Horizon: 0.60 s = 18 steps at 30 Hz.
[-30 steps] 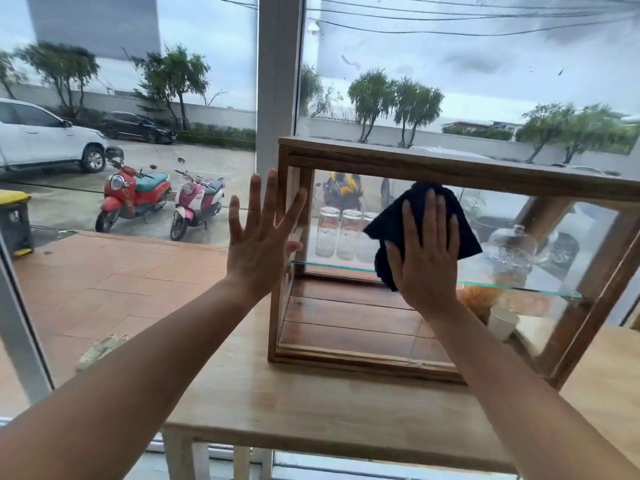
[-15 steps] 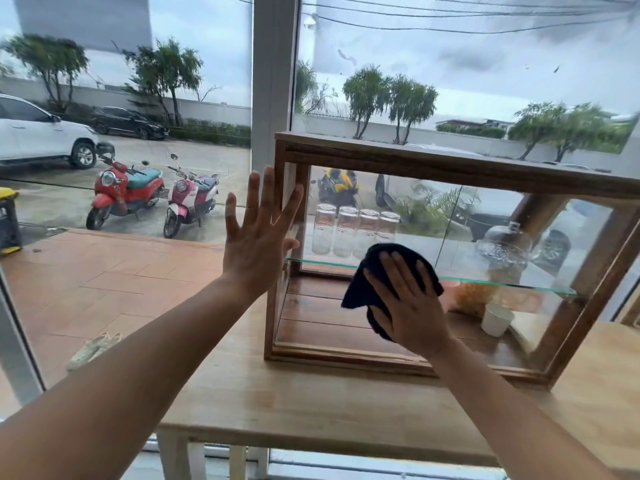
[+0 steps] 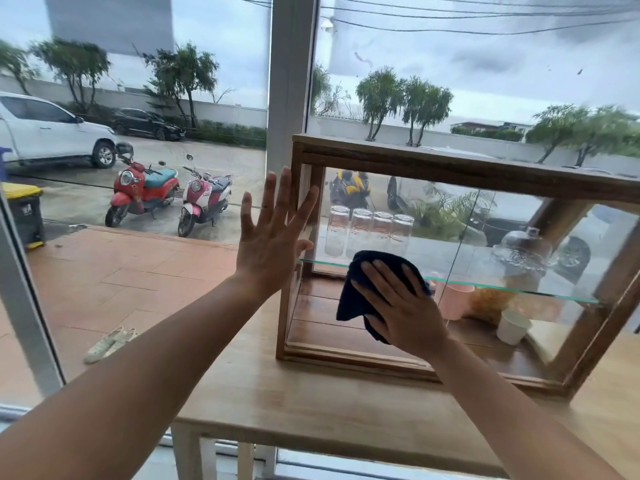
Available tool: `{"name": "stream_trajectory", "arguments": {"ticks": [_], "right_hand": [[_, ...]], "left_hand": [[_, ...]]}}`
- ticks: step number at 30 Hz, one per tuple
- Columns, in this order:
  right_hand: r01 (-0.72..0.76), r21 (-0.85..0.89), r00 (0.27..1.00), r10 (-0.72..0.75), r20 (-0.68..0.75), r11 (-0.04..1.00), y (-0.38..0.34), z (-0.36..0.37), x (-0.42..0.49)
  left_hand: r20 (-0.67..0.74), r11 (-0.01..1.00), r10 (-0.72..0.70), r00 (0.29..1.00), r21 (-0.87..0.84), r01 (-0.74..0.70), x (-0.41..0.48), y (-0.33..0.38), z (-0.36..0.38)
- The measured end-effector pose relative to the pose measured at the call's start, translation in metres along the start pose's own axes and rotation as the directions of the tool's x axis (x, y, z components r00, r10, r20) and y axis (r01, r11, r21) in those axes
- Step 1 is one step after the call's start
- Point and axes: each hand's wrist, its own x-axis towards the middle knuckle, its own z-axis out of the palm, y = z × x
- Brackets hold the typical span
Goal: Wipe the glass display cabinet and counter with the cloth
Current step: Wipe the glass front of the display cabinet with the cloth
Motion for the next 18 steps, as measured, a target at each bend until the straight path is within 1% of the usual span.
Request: {"name": "stream_trajectory", "arguments": {"ticks": [2,4,5,7,9,10,12,14,16,18], "right_hand": [[-0.165,0.01,0.985,0.165,-0.05,0.986,0.019,-0.011,0.0],[-0.351,0.017,0.93,0.351,-0.106,0.936,0.039,-0.022,0.016],[-0.413,0.023,0.902,0.413,-0.124,0.91,0.046,-0.026,0.028],[-0.476,0.054,0.867,0.478,-0.142,0.878,0.049,-0.028,0.051],[-0.469,0.068,0.869,0.474,-0.144,0.881,0.039,-0.025,0.067],[-0.427,0.062,0.891,0.431,-0.142,0.902,0.033,-0.023,0.073],[-0.293,0.051,0.946,0.297,-0.13,0.955,0.022,-0.022,0.092],[-0.206,0.057,0.967,0.212,-0.142,0.977,0.013,-0.024,0.115],[-0.179,0.068,0.967,0.188,-0.169,0.981,0.006,-0.024,0.133],[-0.179,0.099,0.964,0.195,-0.181,0.979,0.0,-0.022,0.138]], "left_hand": [[-0.003,1.0,0.007,1.0,-0.017,-0.007,0.0,0.0,0.001],[-0.013,1.0,0.012,1.0,-0.026,-0.012,0.0,0.001,0.002],[-0.018,1.0,0.015,1.0,-0.026,-0.015,0.0,0.001,0.002],[-0.027,1.0,0.018,0.999,-0.018,-0.018,0.0,0.001,0.002],[-0.027,1.0,0.021,0.999,-0.016,-0.021,0.0,0.0,0.002],[-0.024,1.0,0.022,0.999,-0.011,-0.022,0.0,-0.001,0.002],[-0.005,1.0,0.024,1.0,0.016,-0.023,0.0,-0.001,0.002],[0.017,0.999,0.03,0.999,0.022,-0.03,0.001,-0.002,0.002],[0.007,0.999,0.024,1.0,-0.029,-0.024,-0.001,-0.008,0.003],[-0.031,0.998,0.033,0.999,-0.055,-0.035,-0.005,-0.017,0.002]]}}
